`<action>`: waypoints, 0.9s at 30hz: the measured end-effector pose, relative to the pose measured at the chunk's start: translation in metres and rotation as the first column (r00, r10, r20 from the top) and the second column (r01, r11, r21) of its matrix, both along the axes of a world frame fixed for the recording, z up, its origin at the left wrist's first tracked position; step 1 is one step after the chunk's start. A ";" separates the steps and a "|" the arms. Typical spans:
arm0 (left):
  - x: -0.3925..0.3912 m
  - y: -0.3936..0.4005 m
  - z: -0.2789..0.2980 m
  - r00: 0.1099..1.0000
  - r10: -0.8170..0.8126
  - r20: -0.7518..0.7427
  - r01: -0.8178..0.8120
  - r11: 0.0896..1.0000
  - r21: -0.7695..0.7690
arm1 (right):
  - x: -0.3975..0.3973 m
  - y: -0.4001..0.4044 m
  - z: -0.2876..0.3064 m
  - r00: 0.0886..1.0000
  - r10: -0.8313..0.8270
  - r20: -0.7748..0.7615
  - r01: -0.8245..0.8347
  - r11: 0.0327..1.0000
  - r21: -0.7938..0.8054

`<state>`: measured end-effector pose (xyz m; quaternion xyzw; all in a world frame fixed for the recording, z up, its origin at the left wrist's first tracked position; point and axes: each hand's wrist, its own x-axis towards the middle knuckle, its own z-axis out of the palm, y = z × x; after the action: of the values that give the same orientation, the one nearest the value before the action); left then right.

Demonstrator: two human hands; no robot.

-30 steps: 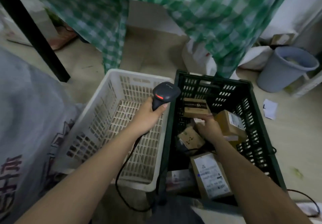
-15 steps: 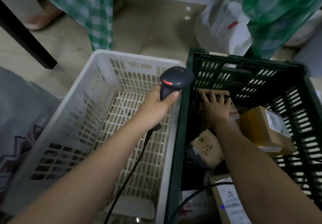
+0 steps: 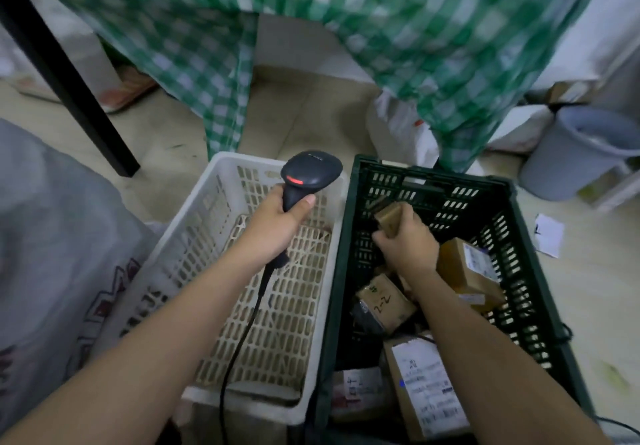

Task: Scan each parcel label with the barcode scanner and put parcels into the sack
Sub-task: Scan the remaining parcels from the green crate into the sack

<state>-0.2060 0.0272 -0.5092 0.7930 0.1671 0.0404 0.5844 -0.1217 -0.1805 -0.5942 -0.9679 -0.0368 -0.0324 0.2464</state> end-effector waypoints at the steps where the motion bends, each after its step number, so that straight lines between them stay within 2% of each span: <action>1: -0.009 0.001 0.012 1.000 0.004 0.011 -0.004 1.000 0.003 | -0.012 0.003 0.017 0.999 -0.042 -0.002 0.042 0.991 0.125; 3: -0.029 0.005 0.035 0.999 0.016 0.045 -0.016 1.000 -0.005 | -0.035 0.011 0.050 0.997 -0.079 -0.014 0.079 0.921 0.383; 5: -0.050 0.009 0.058 0.996 0.022 0.083 -0.020 1.000 -0.023 | -0.057 0.022 0.085 0.998 -0.059 -0.005 0.052 0.847 0.529; 9: -0.092 0.018 0.090 0.988 0.075 0.135 -0.062 0.993 -0.096 | -0.089 0.054 0.141 0.999 0.010 -0.047 0.022 0.781 0.624; 11: -0.111 0.025 0.096 0.983 0.112 0.148 -0.096 0.989 -0.111 | -0.101 0.068 0.159 0.991 0.037 -0.131 0.070 0.684 0.726; 14: -0.133 0.037 0.095 0.977 0.155 0.147 -0.138 0.983 -0.119 | -0.119 0.087 0.174 0.963 0.090 -0.255 0.183 0.478 0.859; 17: -0.150 0.046 0.087 0.972 0.185 0.143 -0.167 0.977 -0.129 | -0.133 0.098 0.166 0.941 0.133 -0.312 0.246 0.364 0.898; 21: -0.159 0.054 0.070 0.973 0.187 0.138 -0.168 0.977 -0.134 | -0.138 0.102 0.145 0.925 0.165 -0.341 0.261 0.376 0.889; 25: -0.158 0.063 0.066 0.965 0.238 0.112 -0.205 0.946 -0.250 | -0.128 0.104 0.139 0.893 0.212 -0.397 0.313 0.340 0.887; 27: -0.155 0.067 0.066 0.953 0.282 0.113 -0.243 0.930 -0.276 | -0.124 0.105 0.137 0.869 0.260 -0.422 0.312 0.376 0.873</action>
<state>-0.3613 0.0939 -0.4434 0.6748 0.2309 0.1561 0.6833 -0.2456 -0.0758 -0.4575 -0.6349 0.0682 0.1974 0.7439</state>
